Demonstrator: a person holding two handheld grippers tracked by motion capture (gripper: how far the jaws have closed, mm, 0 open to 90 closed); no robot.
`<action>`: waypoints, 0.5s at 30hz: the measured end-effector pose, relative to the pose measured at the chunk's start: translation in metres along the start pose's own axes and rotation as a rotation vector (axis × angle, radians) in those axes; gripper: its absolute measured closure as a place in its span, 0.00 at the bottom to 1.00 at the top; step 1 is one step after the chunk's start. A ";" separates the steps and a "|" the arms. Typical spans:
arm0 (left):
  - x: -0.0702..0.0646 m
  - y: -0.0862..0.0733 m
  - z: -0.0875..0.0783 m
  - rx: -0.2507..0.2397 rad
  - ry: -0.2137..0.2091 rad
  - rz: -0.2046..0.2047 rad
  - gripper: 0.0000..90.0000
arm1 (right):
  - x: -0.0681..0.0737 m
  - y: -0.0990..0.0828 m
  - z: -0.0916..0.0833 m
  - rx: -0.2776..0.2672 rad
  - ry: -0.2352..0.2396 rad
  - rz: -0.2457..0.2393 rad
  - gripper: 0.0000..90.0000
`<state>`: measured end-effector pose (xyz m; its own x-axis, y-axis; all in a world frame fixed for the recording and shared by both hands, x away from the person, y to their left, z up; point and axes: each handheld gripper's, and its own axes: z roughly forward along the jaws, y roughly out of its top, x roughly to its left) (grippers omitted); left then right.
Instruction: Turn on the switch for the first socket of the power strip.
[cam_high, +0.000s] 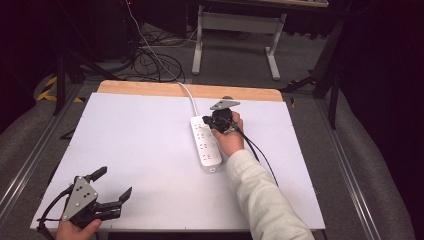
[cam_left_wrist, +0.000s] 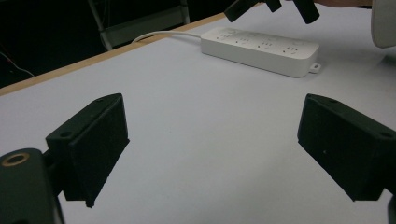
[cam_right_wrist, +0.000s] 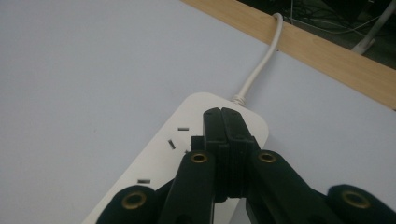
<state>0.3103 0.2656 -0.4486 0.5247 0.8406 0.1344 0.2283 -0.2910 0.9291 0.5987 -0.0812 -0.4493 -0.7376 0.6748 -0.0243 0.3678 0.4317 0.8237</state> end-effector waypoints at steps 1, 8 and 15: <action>0.000 0.000 0.000 0.000 0.000 0.000 0.10 | -0.001 -0.002 0.003 0.011 0.001 0.006 1.00; 0.000 0.000 0.000 0.000 -0.003 -0.002 0.10 | -0.004 -0.007 0.007 0.024 -0.004 0.052 1.00; 0.000 0.000 0.000 0.000 -0.004 -0.001 0.10 | -0.004 -0.009 0.009 0.026 0.009 0.112 1.00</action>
<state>0.3100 0.2656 -0.4486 0.5275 0.8391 0.1326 0.2287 -0.2906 0.9291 0.6035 -0.0828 -0.4619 -0.6962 0.7142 0.0729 0.4632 0.3693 0.8057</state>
